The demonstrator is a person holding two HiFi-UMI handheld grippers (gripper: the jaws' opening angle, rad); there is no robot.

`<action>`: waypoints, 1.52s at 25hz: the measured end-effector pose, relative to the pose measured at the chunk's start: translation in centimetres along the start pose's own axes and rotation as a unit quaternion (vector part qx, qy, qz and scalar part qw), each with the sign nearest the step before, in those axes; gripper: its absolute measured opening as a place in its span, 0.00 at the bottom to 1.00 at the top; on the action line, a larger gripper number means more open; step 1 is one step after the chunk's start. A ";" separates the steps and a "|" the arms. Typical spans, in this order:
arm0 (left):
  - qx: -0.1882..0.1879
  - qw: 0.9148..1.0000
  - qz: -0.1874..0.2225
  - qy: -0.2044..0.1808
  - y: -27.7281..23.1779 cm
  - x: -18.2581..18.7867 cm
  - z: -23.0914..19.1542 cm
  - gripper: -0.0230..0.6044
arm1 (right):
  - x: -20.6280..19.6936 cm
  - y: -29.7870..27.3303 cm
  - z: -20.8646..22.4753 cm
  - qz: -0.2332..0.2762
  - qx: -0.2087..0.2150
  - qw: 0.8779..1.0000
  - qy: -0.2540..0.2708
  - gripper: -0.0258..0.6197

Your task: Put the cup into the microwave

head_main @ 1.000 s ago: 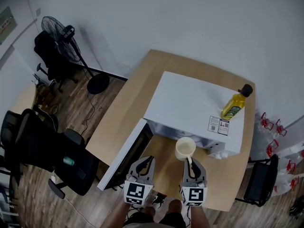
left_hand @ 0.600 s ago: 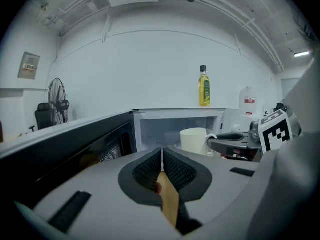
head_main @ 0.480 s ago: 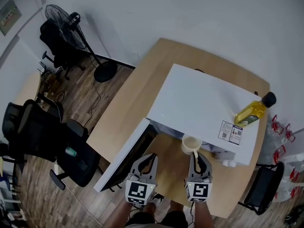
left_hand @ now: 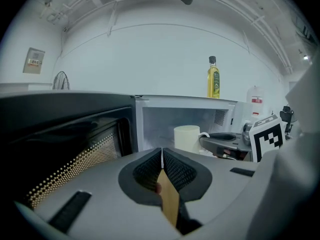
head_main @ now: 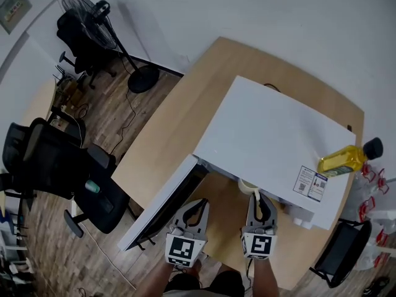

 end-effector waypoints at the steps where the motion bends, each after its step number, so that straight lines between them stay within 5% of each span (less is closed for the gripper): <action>1: 0.001 1.000 -0.001 0.002 -0.1 -0.1 0.0 0.09 | 0.0 -0.2 0.0 0.001 0.001 1.000 0.004 0.11; 38: 0.027 0.999 0.000 0.027 -1.9 0.4 -1.1 0.09 | -0.8 -6.1 0.1 -0.012 0.006 1.000 -0.005 0.12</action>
Point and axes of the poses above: the fingertips, and each gripper's own axes: y backward along the fingers, z to its right, x out of its top, the point moved 5 cm from there along y, backward along the fingers, and after that the axes turned 8 degrees about y, right-handed, at the moved point
